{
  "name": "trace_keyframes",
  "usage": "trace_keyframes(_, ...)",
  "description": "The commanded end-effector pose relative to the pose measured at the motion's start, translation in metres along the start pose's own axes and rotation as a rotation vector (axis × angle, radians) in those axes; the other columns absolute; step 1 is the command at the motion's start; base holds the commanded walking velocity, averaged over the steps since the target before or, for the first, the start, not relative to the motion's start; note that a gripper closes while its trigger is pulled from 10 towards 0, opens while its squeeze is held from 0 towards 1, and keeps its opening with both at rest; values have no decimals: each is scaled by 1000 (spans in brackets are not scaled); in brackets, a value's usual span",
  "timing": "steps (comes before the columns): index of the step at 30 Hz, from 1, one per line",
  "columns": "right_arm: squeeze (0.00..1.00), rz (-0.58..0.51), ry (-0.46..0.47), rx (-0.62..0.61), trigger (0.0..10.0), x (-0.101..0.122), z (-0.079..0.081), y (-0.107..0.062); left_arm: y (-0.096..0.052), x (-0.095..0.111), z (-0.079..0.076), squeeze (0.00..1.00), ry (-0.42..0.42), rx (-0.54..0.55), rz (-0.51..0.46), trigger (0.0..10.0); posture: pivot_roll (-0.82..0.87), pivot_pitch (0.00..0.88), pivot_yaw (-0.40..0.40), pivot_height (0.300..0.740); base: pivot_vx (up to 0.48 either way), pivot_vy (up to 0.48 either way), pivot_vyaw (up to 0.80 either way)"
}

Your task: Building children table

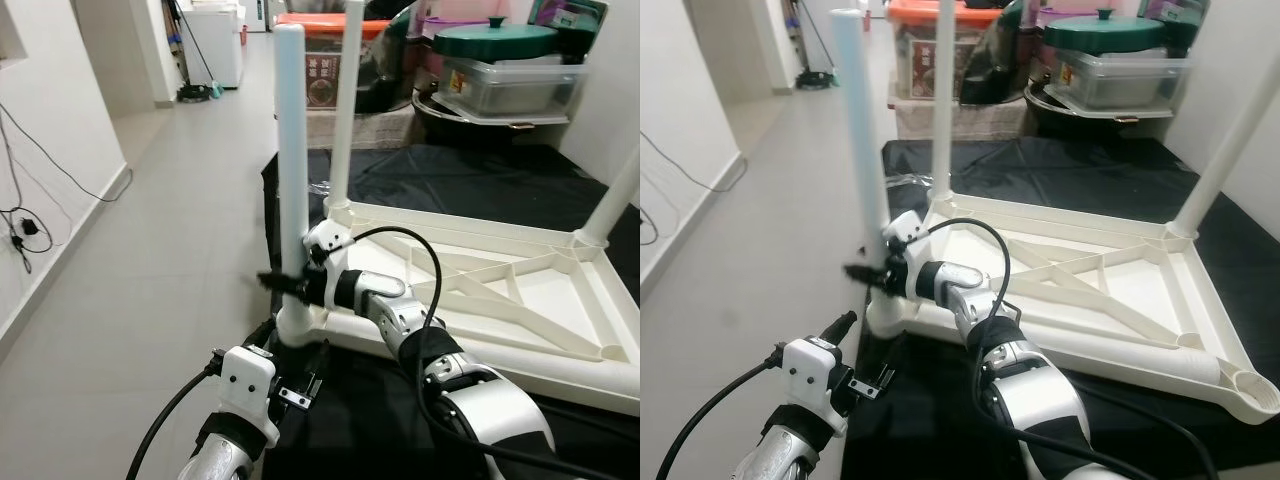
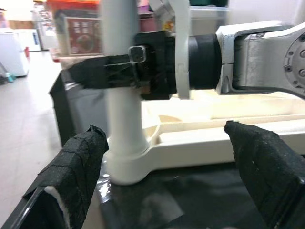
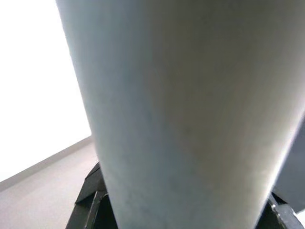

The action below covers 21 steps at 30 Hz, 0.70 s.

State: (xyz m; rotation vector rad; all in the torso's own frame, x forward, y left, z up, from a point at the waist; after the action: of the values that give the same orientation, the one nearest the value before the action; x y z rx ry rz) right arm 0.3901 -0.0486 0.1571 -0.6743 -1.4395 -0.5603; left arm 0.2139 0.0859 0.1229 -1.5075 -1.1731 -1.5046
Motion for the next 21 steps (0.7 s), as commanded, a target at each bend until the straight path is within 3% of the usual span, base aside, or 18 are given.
trace_keyframes(1, 0, 4, 31, -316, 0, -1, -30, -11, 0, -3, 1, 0, 3, 0, 17, 10000, 26, 0, -34, 740, 0, 0, 0)
trace_keyframes(3, 0, 4, 31, -316, 0, -1, -30, -11, 0, -3, 1, 0, 3, 0, 17, 10000, 26, 0, -34, 740, 0, 0, 0)
trace_keyframes(4, 0, 6, 46, -463, 0, -4, -40, -17, 0, -4, 1, 0, 2, -1, 18, 10000, 26, 0, -34, 740, 0, 0, 0)
trace_keyframes(5, 0, 6, 46, -463, 0, -4, -40, -17, 0, -4, 1, 0, 2, -1, 18, 10000, 26, 0, -34, 740, 0, 0, 0)
trace_keyframes(7, 0, 11, 108, -710, 0, -15, -49, -30, 0, -4, 1, 0, 1, 0, 18, 10000, 26, 0, -34, 740, 0, 0, 0)
trace_keyframes(9, 0, 11, 108, -710, 0, -15, -49, -30, 0, -4, 1, 0, 1, 0, 18, 10000, 26, 0, -34, 740, 0, 0, 0)
trace_keyframes(10, 0, 8, 141, -788, 0, -20, -47, -33, 0, -3, 1, 0, 1, 0, 17, 10000, 18, 0, -34, 740, 0, 0, 0)
trace_keyframes(13, 0, 3, 177, -833, 0, -23, -42, -34, 0, -3, 1, 0, -1, 1, 17, 10000, 18, 0, -34, 740, 0, 0, 0)
trace_keyframes(16, 0, 3, 177, -833, 0, -23, -42, -34, 0, -3, 1, 0, -1, 1, 17, 10000, 18, 0, -34, 740, 0, 0, 0)
trace_keyframes(19, 0, -12, 233, -872, 0, -25, -31, -29, -1, -3, 1, 0, -4, 4, 16, 10000, 18, 0, -34, 740, 0, 0, 0)
trace_keyframes(20, 0, -35, 267, -847, 1961, -23, -25, -24, 0, -3, 1, 0, -4, 5, 16, 10000, 19, 0, -34, 740, 0, 0, 0)
trace_keyframes(21, 0, -35, 267, -847, 1961, -23, -25, -24, 0, -3, 1, 0, -4, 5, 16, 10000, 19, 0, -34, 740, 0, 0, 0)
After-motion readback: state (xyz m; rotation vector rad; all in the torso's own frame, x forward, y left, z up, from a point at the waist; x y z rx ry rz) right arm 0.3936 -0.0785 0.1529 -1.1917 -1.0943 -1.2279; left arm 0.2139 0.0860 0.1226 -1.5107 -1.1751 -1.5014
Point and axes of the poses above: a point about 5 cm out from each wrist's last joint towards the gripper, its own y axis pointing out of the wrist towards the gripper, its own x axis along the axis of the wrist's last joint, z = x × y, the point moved 1 cm from there along y, pointing out of the wrist towards the gripper, and after that the axes turned 2 degrees about -y, right-handed, at the moved point
